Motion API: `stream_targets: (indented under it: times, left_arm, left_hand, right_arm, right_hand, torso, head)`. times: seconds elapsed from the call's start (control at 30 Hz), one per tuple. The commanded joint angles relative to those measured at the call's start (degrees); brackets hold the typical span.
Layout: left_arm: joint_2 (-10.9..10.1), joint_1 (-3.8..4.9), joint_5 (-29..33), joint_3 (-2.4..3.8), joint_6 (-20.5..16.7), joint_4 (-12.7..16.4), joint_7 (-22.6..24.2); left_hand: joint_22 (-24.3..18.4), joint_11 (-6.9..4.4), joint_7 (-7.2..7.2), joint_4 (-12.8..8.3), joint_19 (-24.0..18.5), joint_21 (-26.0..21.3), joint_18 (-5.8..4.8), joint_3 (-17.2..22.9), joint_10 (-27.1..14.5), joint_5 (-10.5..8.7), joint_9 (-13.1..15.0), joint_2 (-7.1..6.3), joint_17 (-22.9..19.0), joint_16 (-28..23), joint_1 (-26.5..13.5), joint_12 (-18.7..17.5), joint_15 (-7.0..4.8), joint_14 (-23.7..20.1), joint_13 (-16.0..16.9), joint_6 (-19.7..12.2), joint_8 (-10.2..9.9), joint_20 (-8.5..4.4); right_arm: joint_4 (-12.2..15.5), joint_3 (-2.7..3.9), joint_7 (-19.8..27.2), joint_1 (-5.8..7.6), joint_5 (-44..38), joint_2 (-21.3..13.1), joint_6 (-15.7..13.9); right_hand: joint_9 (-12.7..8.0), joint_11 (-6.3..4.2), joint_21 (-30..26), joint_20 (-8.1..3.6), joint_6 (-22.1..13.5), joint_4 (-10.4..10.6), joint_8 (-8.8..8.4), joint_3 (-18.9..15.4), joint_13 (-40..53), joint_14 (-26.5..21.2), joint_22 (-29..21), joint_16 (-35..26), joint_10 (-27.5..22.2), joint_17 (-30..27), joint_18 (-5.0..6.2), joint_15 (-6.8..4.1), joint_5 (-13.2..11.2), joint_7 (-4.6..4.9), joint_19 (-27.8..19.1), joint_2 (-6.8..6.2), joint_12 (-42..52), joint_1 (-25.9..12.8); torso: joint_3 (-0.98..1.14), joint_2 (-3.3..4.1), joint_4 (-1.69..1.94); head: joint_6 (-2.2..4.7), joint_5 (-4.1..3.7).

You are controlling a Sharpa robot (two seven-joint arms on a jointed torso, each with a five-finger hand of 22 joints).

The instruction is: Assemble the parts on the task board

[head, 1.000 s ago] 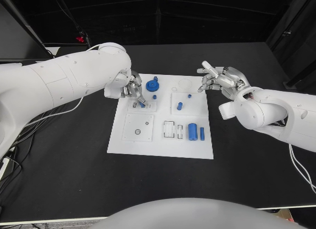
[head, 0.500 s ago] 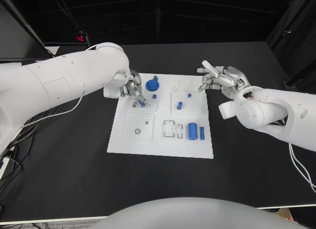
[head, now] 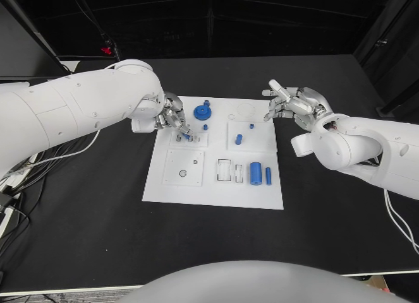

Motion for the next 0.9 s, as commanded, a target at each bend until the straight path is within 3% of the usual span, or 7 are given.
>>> stream_targets:
  times: [0.03, 0.57, 0.9]
  left_arm:
    - [-0.83, 0.12, 1.79, 0.03, -3.46, 1.33, 0.35]
    - [-2.66, -0.19, 2.70, 0.02, -8.81, 4.35, -0.75]
    - [-2.96, -0.54, 2.80, 0.01, -9.25, 5.27, -2.14]
  left_hand:
    - [15.06, 0.28, -0.43, -2.90, 5.98, 0.18, -0.37, 3.30, 6.20, 0.46, 0.19, 3.48, 15.10, 0.05, 3.86, -0.15, 0.27, 6.00, 14.94, 0.65, 0.42, 0.58]
    - [15.06, 0.29, -0.42, -2.82, 5.98, 0.18, -0.37, 3.77, 6.20, 0.78, 0.19, 3.41, 15.10, 0.05, 3.53, -0.15, 0.27, 6.00, 14.94, 0.75, 0.43, 0.62]
    - [15.06, 0.30, -0.40, -2.79, 5.98, 0.18, -0.37, 4.03, 6.20, 0.91, 0.17, 3.47, 15.10, 0.05, 3.29, -0.15, 0.28, 6.00, 14.94, 0.76, 0.39, 0.64]
  right_arm:
    - [0.01, 0.02, 0.38, 0.06, 0.05, 0.00, 0.19]
    - [-0.06, 0.00, 0.49, -0.18, 0.05, -0.04, 0.31]
    - [-0.02, 0.00, 0.52, -0.21, 0.05, -0.07, 0.34]
  right_hand:
    - [-0.02, -0.05, -0.28, 0.26, -0.32, 0.01, 0.23, 0.00, -0.10, -0.42, -0.05, 0.19, -0.38, -0.11, 0.54, 0.09, 0.16, 0.91, 0.06, 0.39, 0.31, 0.32]
    - [-0.02, -0.04, -0.29, 0.26, -0.33, 0.03, 0.32, 0.03, -0.18, -0.45, -0.07, 0.25, -0.40, -0.19, 0.53, 0.09, 0.16, 0.95, 0.06, 0.49, 0.35, 0.38]
    - [-0.02, -0.04, -0.29, 0.26, -0.33, 0.03, 0.32, 0.03, -0.18, -0.45, -0.07, 0.25, -0.40, -0.19, 0.53, 0.09, 0.16, 0.95, 0.06, 0.49, 0.35, 0.38]
  torso:
    - [-0.02, 0.02, -0.07]
    - [-0.05, 0.03, -0.20]
    - [-0.02, 0.02, -0.15]
  head:
    - [0.02, 0.26]
    - [-0.07, 0.64]
    - [-0.19, 0.63]
